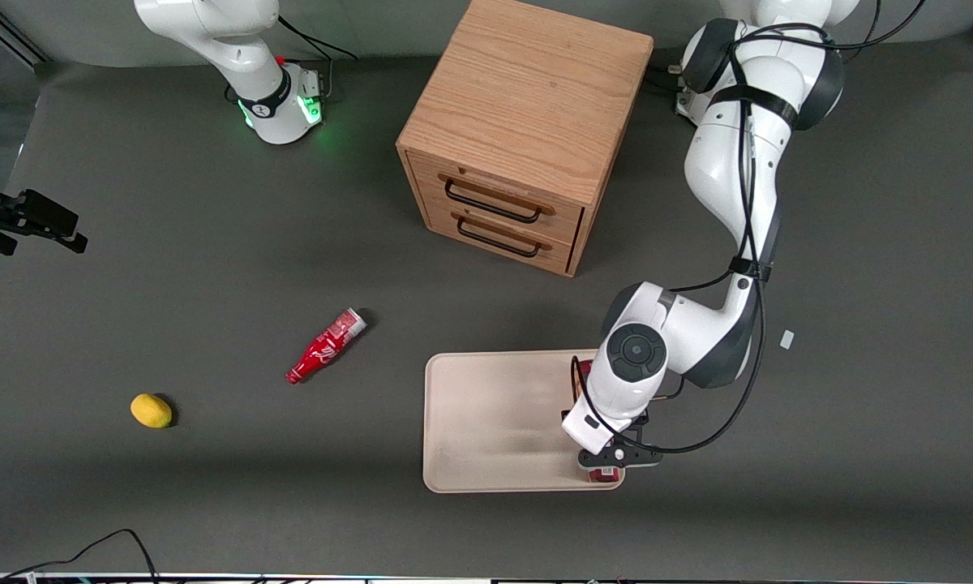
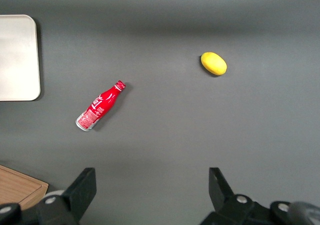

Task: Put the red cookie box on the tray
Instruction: 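Lower the box onto the tray and open the left gripper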

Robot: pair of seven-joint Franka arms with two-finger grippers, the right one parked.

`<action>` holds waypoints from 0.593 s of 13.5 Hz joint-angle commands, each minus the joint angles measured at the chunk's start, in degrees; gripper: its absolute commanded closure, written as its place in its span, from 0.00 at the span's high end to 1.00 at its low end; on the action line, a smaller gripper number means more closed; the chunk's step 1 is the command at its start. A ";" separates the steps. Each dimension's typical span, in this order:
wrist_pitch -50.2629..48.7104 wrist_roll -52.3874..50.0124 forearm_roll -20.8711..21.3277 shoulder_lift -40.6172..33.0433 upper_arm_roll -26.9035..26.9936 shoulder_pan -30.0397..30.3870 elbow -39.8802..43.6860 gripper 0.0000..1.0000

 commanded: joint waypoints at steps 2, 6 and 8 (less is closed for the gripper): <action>0.04 -0.09 0.82 0.89 0.84 -0.84 1.89 1.00; -2.40 -0.09 0.74 -0.16 0.75 -0.84 1.89 1.00; -9.41 0.95 0.65 -2.87 0.23 -0.49 2.42 1.00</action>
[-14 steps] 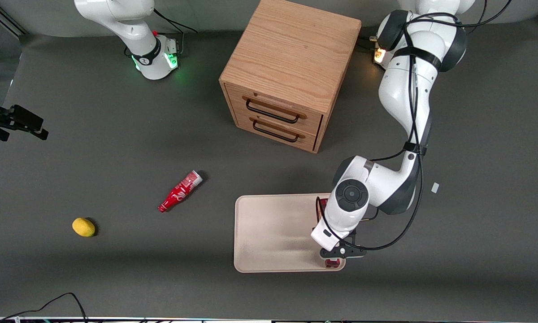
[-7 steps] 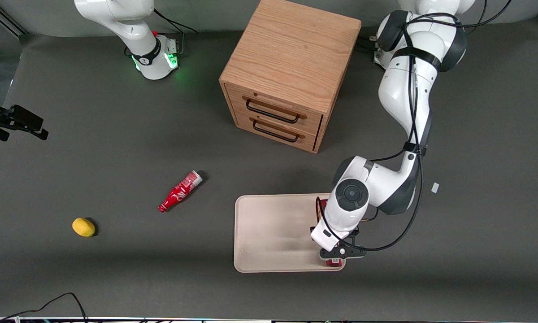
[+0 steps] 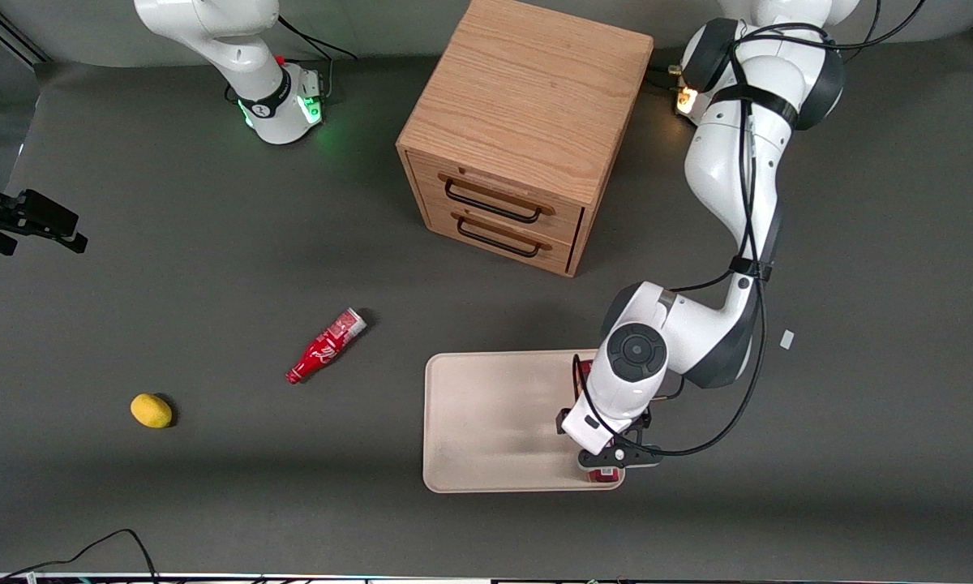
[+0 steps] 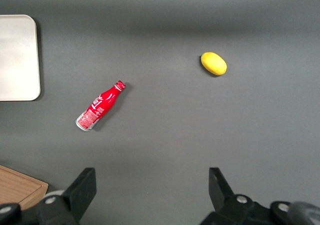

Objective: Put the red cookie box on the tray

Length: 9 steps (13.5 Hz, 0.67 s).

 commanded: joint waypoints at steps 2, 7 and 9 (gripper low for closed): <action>-13.92 3.90 0.11 -5.99 0.00 -0.12 1.25 1.00; -25.48 15.41 -5.67 -23.09 0.52 4.78 -8.19 1.00; -25.48 20.32 -6.22 -32.59 0.61 7.69 -18.13 1.00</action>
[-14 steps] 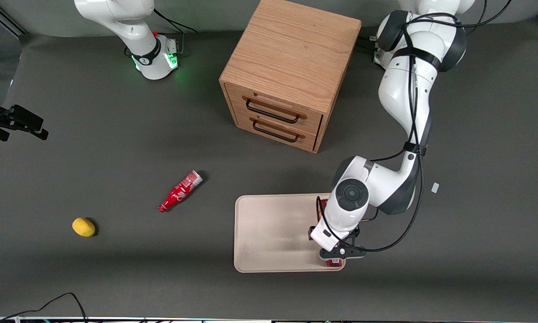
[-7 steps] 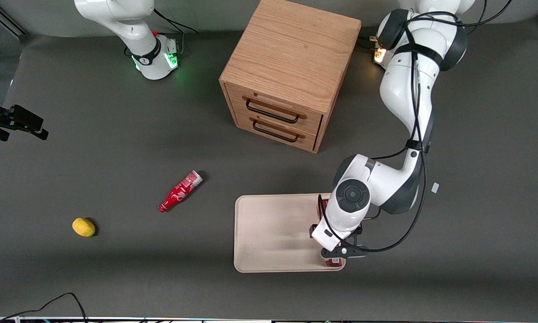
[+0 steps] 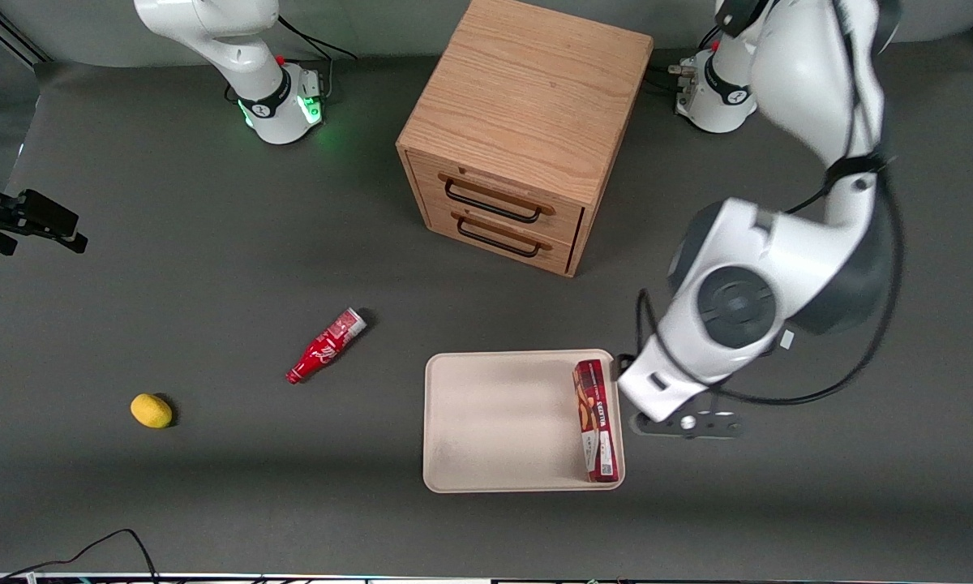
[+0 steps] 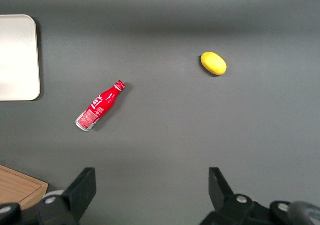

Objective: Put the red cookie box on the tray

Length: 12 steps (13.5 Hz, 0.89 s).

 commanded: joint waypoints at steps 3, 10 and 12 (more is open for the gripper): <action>0.06 9.21 -1.79 -23.02 0.42 5.98 -25.58 1.00; -1.17 22.73 -3.10 -37.81 4.89 13.72 -38.53 1.00; -3.19 26.09 -3.81 -37.99 8.67 13.46 -37.83 1.00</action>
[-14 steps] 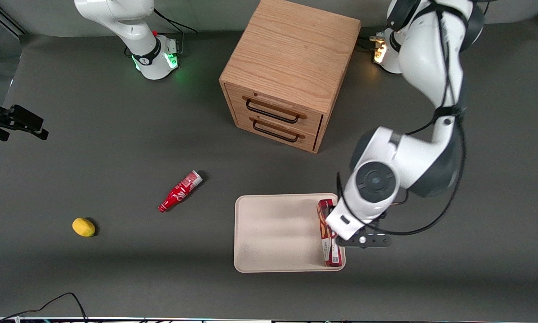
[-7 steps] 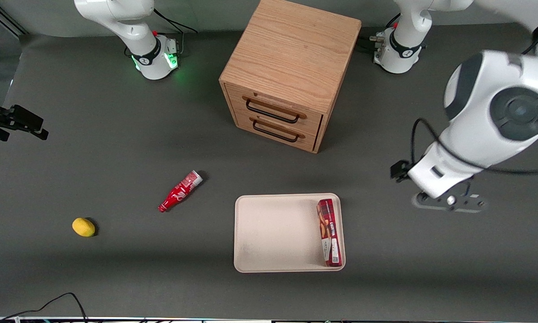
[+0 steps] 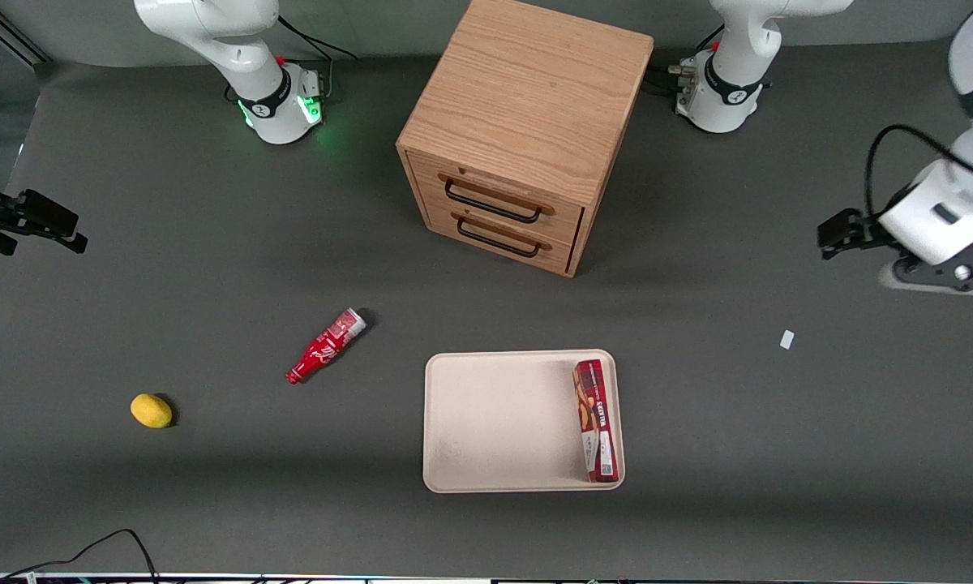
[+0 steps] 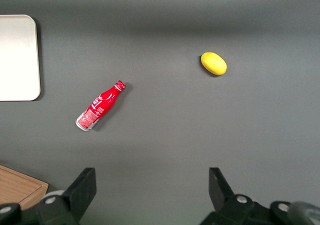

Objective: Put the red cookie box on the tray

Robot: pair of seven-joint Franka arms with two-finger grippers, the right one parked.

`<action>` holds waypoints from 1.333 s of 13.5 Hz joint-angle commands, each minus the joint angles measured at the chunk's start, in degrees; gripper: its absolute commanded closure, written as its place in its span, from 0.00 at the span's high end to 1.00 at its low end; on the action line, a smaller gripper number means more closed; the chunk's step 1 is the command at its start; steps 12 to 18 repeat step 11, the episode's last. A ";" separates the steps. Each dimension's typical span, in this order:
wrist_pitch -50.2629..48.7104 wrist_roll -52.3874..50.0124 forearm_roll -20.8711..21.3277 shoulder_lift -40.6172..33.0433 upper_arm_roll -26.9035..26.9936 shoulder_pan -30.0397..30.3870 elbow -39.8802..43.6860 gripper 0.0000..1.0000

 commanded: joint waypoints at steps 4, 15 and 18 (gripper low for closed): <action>-5.43 3.84 -0.48 -1.75 5.14 -1.17 2.54 1.00; -5.34 4.37 -0.39 -1.58 9.89 -4.86 2.63 1.00; -5.34 4.37 -0.39 -1.58 9.89 -4.86 2.63 1.00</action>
